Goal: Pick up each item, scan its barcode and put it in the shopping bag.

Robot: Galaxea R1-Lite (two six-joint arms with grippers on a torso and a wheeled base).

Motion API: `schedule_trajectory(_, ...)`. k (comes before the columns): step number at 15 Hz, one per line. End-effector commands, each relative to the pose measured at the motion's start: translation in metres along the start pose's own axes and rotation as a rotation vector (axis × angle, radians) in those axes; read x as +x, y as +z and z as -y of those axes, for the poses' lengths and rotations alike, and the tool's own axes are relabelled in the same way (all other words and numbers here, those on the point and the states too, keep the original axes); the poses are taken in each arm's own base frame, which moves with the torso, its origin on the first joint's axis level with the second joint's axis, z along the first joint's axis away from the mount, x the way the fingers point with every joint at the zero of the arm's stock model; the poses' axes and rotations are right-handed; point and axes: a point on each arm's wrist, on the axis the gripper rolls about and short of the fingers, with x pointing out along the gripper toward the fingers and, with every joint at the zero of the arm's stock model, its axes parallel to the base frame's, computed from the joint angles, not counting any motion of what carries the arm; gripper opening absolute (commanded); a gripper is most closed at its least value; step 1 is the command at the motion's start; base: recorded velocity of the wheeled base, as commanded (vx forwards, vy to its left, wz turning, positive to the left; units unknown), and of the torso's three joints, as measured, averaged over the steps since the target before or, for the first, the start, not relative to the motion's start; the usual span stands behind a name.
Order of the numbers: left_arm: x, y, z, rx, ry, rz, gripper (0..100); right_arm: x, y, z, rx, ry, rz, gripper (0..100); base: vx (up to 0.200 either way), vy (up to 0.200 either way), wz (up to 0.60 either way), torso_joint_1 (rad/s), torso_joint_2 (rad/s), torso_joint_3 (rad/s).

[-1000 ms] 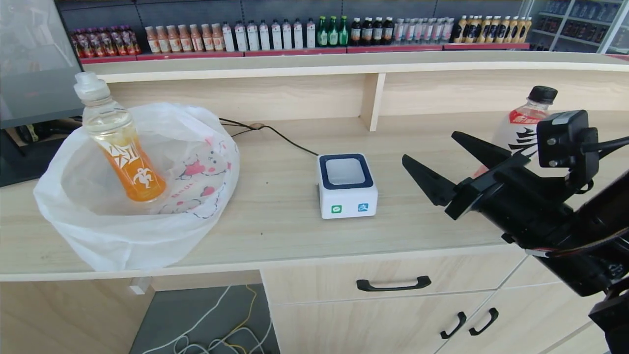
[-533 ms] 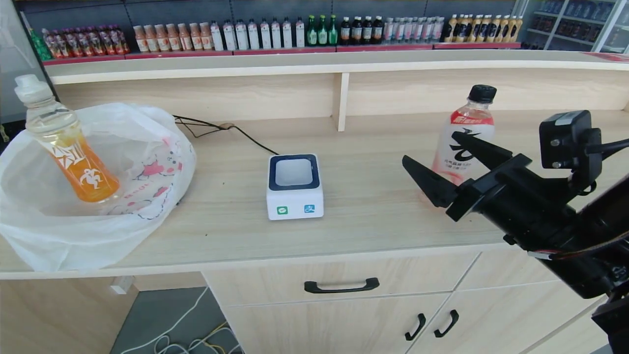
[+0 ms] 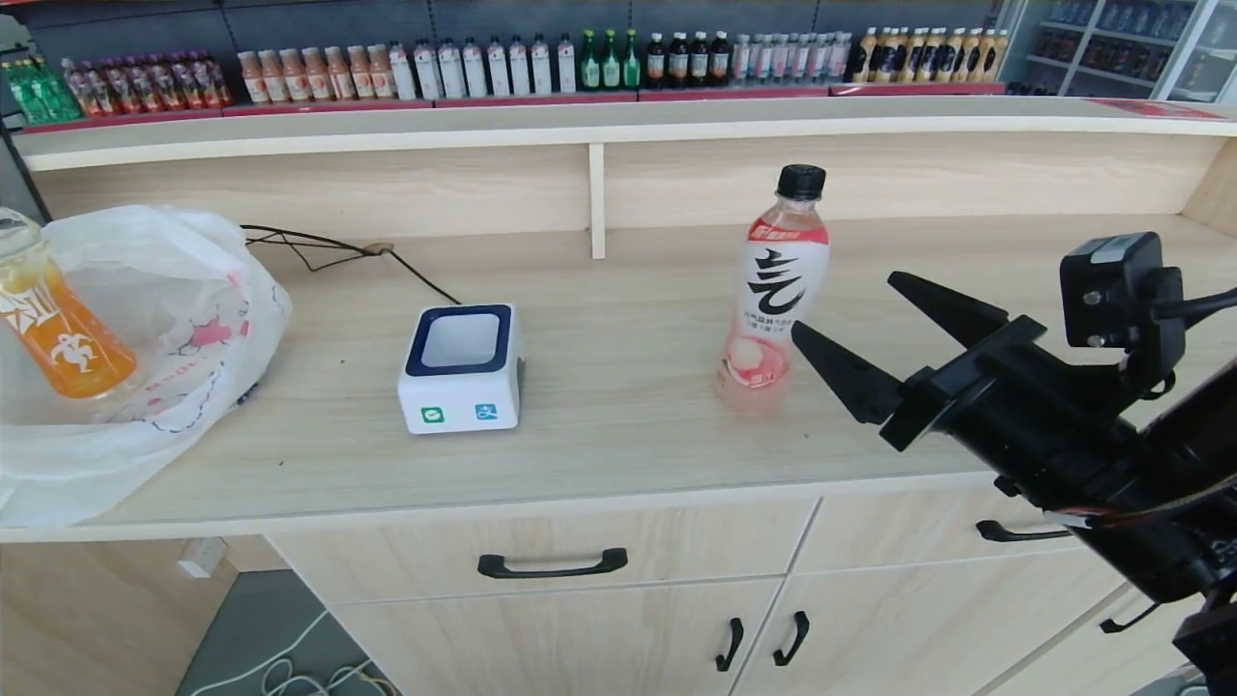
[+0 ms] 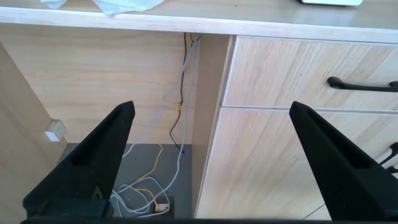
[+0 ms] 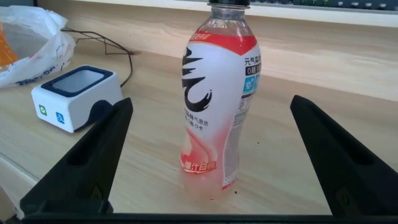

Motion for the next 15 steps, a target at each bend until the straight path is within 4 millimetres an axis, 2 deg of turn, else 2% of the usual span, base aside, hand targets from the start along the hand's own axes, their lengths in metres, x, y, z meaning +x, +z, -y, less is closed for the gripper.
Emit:
schedule_trajectory(1,0.0,0.0,0.0,0.0,0.001,0.001,100,-0.002,-0.003,-0.001,0.003,0.003,-0.014,100,0.0,0.0,0.0,0.0,0.0,0.0)
schedule_trajectory(8,0.0,0.0,0.0,0.002,0.0,0.001,100,0.003,-0.011,0.0,0.002,-0.055,-0.041,100,0.0,0.0,0.0,0.0,0.0,0.0)
schedule_trajectory(15,0.0,0.0,0.0,0.002,0.0,0.001,100,0.025,-0.026,-0.007,0.01,-0.087,-0.07,100,0.0,0.0,0.0,0.0,0.0,0.0)
